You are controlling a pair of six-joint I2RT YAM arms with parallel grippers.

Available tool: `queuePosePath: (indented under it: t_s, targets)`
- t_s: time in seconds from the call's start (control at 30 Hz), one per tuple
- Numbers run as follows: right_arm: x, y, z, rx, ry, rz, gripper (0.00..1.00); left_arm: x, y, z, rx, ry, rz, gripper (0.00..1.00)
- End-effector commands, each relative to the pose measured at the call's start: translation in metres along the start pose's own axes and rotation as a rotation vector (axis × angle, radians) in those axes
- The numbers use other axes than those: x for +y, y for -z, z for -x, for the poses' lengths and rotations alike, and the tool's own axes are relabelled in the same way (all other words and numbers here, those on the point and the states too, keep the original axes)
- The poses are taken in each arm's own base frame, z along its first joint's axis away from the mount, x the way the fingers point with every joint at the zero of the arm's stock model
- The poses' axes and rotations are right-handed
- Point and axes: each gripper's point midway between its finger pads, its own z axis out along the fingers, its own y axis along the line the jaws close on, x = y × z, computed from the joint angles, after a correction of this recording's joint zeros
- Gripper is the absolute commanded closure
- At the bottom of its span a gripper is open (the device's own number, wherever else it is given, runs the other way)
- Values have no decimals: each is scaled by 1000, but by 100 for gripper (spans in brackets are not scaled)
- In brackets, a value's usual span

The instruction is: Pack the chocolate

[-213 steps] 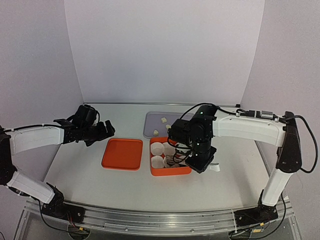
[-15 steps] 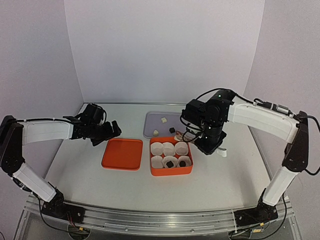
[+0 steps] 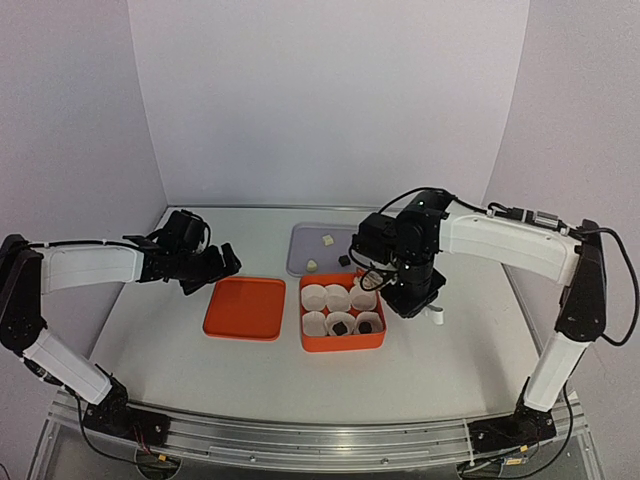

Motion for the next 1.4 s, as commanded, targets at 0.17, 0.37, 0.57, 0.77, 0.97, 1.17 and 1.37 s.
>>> queuePosePath:
  t_s: [0.17, 0.37, 0.57, 0.77, 0.97, 1.17, 1.37]
  targets:
    - [5, -11, -30, 156, 21, 2, 94, -7, 6, 8, -35, 12, -37, 0]
    - [4, -12, -32, 175, 0, -16, 92, -4, 5, 6, -34, 17, -34, 0]
    - [4, -14, -34, 194, -6, -28, 90, -2, 6, 5, -35, 19, -30, 0]
    - [6, -15, -32, 195, -10, -26, 81, -1, 6, 5, -38, 19, -29, 0]
    - [7, -10, -29, 179, -13, -16, 67, -1, 7, 6, -42, 21, -29, 0]
    - [7, -1, -25, 142, 1, -9, 66, -2, 9, 7, -48, 20, -32, 0]
    - [2, 39, -14, 0, 5, 61, 67, -3, 10, 9, -50, 19, -29, 0]
